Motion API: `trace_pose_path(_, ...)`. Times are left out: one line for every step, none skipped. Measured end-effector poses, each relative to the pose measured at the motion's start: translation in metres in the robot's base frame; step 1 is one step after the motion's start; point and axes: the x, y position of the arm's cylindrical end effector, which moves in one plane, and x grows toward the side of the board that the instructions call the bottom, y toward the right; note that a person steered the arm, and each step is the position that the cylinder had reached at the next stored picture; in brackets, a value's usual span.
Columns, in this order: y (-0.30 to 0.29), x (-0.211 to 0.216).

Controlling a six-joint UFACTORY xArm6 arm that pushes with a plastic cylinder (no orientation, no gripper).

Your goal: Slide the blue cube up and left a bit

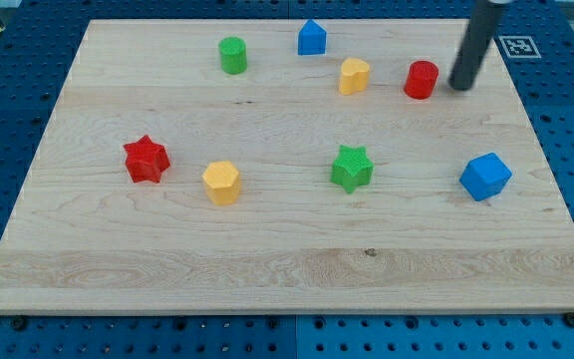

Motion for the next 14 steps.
trace_pose_path(0.057, 0.069)
trace_pose_path(0.082, 0.142)
trace_pose_path(0.081, 0.196)
trace_pose_path(0.046, 0.211)
trace_pose_path(0.019, 0.211)
trace_pose_path(0.019, 0.206)
trace_pose_path(-0.001, 0.186)
trace_pose_path(-0.002, 0.186)
trace_pose_path(-0.006, 0.172)
trace_pose_path(-0.008, 0.166)
trace_pose_path(-0.011, 0.166)
trace_pose_path(-0.030, 0.166)
trace_pose_path(-0.050, 0.162)
trace_pose_path(-0.058, 0.151)
